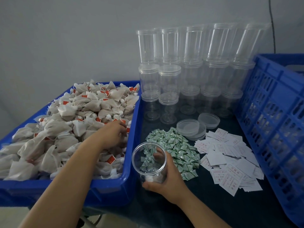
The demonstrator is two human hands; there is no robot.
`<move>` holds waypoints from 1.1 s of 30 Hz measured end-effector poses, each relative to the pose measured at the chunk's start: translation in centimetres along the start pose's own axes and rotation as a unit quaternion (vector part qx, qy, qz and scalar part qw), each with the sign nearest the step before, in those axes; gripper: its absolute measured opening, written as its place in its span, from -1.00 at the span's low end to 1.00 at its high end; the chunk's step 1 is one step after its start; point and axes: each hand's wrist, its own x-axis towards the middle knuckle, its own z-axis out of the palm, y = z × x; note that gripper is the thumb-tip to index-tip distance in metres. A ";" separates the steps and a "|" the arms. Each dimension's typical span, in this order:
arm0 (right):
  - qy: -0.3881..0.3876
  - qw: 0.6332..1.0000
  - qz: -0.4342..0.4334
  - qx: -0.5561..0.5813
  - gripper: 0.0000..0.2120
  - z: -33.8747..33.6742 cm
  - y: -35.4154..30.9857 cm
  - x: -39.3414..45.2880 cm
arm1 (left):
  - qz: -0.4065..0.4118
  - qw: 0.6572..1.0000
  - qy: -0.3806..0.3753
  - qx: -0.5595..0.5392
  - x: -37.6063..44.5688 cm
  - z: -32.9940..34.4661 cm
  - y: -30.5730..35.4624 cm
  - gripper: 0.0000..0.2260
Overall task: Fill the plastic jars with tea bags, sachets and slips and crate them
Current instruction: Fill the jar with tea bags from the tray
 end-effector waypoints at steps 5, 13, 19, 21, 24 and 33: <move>0.002 1.000 -0.002 0.000 0.00 0.1 0.0 0.0 | -0.037 0.980 0.127 -0.151 -0.7 -0.6 -0.1 -0.88; 0.001 1.000 -0.003 0.002 -0.04 0.1 0.1 0.1 | -0.037 0.925 0.250 -0.282 -1.3 -1.8 1.0 -0.87; -0.003 1.000 -0.005 0.004 -0.03 0.2 0.3 0.1 | 0.009 0.888 0.279 -0.366 -2.3 -3.6 2.6 -0.88; -0.003 1.000 -0.005 -0.001 -0.05 0.1 0.2 0.2 | 0.017 0.880 0.287 -0.379 -2.7 -4.5 3.1 -0.91; -0.003 1.000 -0.004 -0.003 -0.08 0.1 0.0 0.2 | 0.029 0.868 0.260 -0.422 -3.7 -4.9 3.9 -0.84; -0.003 1.000 -0.024 0.019 -0.09 0.2 0.0 0.3 | 0.129 0.950 0.144 -0.244 -7.2 -1.5 5.9 -0.91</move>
